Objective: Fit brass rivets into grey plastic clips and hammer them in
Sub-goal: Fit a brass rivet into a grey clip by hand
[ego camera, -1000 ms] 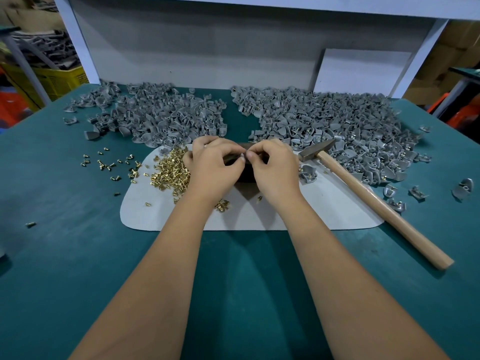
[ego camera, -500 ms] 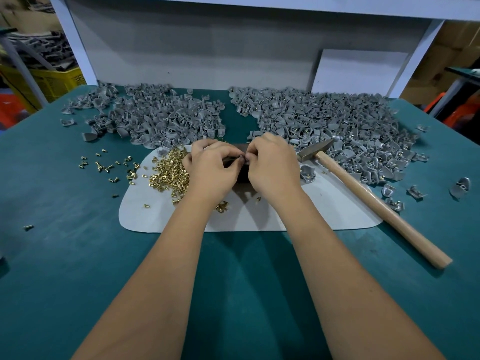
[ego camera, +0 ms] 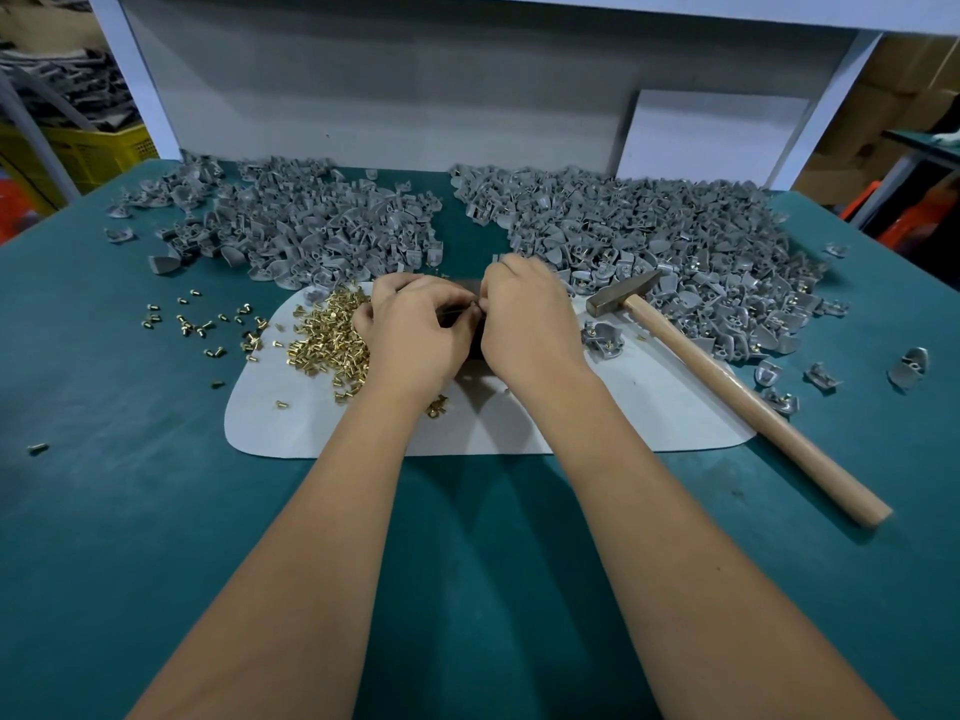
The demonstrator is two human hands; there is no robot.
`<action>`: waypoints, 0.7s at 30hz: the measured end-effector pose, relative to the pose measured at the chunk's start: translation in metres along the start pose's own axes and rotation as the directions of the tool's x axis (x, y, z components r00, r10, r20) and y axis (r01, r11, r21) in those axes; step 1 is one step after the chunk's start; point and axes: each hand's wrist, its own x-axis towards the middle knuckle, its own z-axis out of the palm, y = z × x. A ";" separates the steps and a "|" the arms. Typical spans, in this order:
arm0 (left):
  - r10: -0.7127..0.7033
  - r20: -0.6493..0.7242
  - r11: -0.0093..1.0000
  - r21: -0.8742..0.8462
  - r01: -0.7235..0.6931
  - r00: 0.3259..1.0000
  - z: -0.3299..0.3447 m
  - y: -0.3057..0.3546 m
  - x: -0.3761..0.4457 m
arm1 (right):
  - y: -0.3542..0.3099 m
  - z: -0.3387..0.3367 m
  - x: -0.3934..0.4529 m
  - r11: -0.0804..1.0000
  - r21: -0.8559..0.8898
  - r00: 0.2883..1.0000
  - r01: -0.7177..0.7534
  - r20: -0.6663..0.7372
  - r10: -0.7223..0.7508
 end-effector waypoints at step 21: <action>0.016 0.053 1.000 -0.004 -0.016 0.998 -0.001 -0.004 0.005 | 0.007 0.001 -0.001 0.817 0.509 0.959 -0.269 0.066 0.275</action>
